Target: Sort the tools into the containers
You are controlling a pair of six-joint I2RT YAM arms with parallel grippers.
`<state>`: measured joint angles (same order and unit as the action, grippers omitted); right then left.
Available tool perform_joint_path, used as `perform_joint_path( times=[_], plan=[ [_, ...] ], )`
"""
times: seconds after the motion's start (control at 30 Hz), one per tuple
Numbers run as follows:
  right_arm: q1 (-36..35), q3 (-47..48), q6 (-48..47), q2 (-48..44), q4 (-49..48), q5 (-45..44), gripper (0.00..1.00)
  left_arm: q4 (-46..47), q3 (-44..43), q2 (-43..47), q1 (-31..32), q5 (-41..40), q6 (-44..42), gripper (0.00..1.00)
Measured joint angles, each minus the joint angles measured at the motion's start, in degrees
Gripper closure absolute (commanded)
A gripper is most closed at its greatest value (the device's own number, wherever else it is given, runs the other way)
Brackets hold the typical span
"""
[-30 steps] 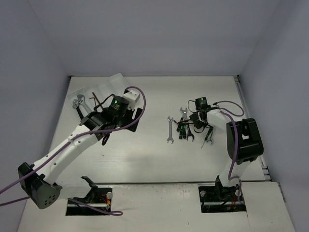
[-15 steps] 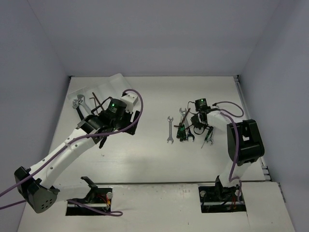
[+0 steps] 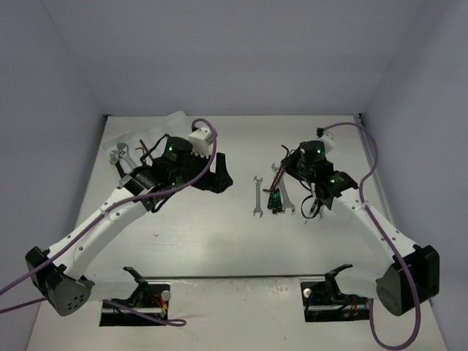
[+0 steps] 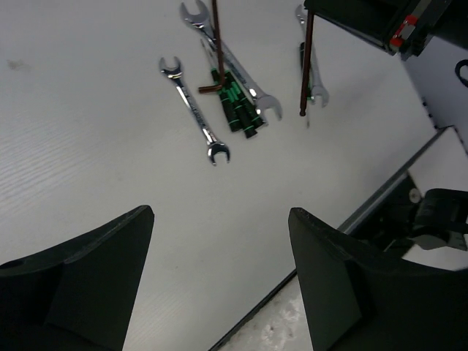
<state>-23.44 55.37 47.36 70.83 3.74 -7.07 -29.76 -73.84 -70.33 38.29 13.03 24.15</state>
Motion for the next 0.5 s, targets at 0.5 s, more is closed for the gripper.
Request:
perform_joint_path(
  times=[0.5],
  plan=[
    [-4.0,-3.17,-0.98,-7.5,-4.12,7.92,1.0,11.71,-7.56,-17.12,9.36,4.5,10.41,0.38]
  ],
)
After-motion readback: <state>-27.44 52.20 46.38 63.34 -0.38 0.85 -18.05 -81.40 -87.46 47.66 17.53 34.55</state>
